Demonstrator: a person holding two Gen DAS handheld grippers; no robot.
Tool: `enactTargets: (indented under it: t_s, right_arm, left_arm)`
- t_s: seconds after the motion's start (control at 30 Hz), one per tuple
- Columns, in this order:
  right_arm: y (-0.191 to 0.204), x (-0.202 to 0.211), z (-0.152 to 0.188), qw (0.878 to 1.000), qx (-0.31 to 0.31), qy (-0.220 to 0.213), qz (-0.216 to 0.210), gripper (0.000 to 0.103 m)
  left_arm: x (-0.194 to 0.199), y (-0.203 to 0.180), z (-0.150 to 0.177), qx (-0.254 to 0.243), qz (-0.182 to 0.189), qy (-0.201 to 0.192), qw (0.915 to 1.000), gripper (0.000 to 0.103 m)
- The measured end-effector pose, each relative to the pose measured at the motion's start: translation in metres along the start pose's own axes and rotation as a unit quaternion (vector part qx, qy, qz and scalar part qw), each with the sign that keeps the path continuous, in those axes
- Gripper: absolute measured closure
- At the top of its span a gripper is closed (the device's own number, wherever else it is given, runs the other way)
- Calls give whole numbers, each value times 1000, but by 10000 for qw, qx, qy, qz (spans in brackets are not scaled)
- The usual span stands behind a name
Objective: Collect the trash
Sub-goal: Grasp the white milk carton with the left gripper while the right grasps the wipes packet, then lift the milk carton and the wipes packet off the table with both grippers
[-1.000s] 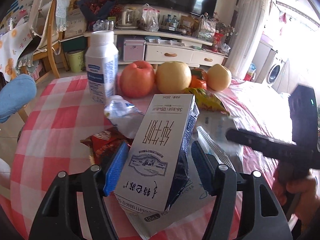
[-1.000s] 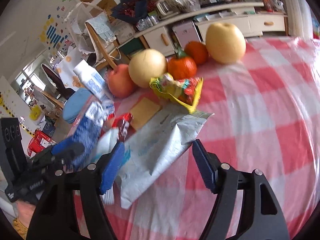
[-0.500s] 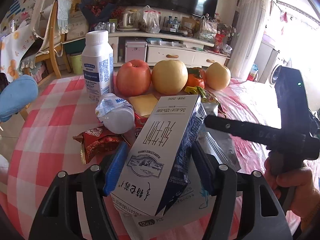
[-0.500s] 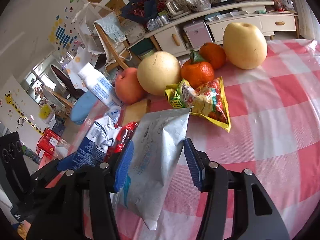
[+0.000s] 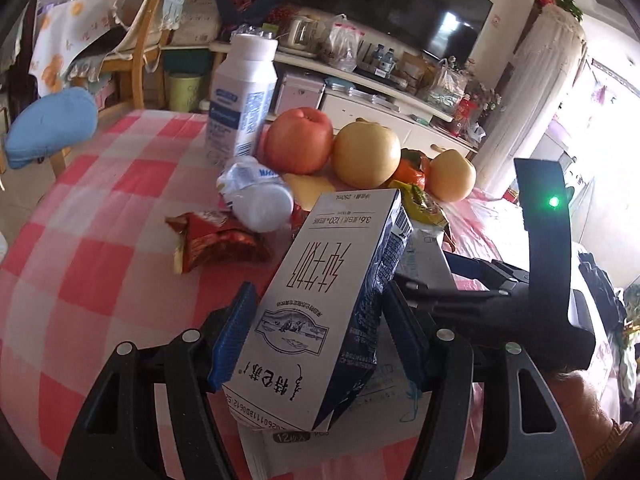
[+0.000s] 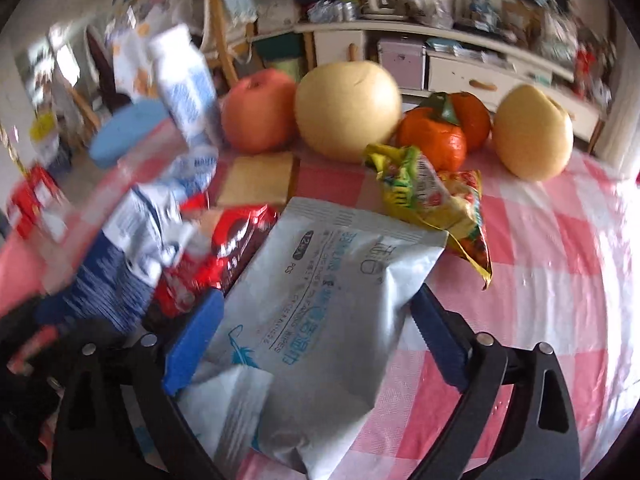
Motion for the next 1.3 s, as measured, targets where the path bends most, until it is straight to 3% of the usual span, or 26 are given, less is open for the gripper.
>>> enactTargets:
  t_s: [0.33, 0.43, 0.53, 0.6, 0.7, 0.83, 1.0, 1.1, 1.17, 1.3]
  right_arm:
    - [8, 5, 19, 9940, 902, 524, -322, 8]
    - [4, 10, 24, 9929, 1023, 561, -230, 8]
    - [0, 19, 25, 9895, 1314, 564, 184, 8]
    - [-2, 23, 26, 9914, 1178, 518, 241, 8]
    - [6, 25, 28, 9933, 1058, 458, -60, 8]
    - [16, 16, 33, 9910, 1257, 439, 152, 8]
    - [6, 14, 34, 9949, 939, 365, -60, 8]
    - [4, 16, 35, 9951, 959, 204, -102, 19]
    - [3, 18, 36, 9953, 949, 128, -115, 28]
    - [3, 23, 39, 9957, 917, -21, -91, 35]
  left_arm:
    - [0, -2, 6, -164, -15, 78, 9998, 38]
    - [1, -3, 7, -225, -13, 90, 9997, 38]
    - [2, -2, 6, -242, 6, 110, 9996, 38]
    - [2, -1, 6, -214, 25, 118, 9997, 38]
    - [1, 0, 6, -210, 28, 117, 9997, 38]
    - [2, 0, 7, -260, -12, 87, 9996, 38]
    - [3, -1, 7, -290, -25, 60, 9996, 42]
    - [10, -3, 6, -312, 33, -50, 9995, 52]
    - [11, -1, 5, -249, 94, -48, 9996, 54]
    - [11, 3, 7, -123, 132, -24, 9998, 55]
Point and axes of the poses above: each gripper's, at about its wrist camera, not at the fingertips, and x roughly against the way its jaws point, y to its left, z to its underside, the point moved 3 cm from there along -x, roughly the way its jaws point, and after that the axes turned 6 degrees about x, right-handed, at the moved point
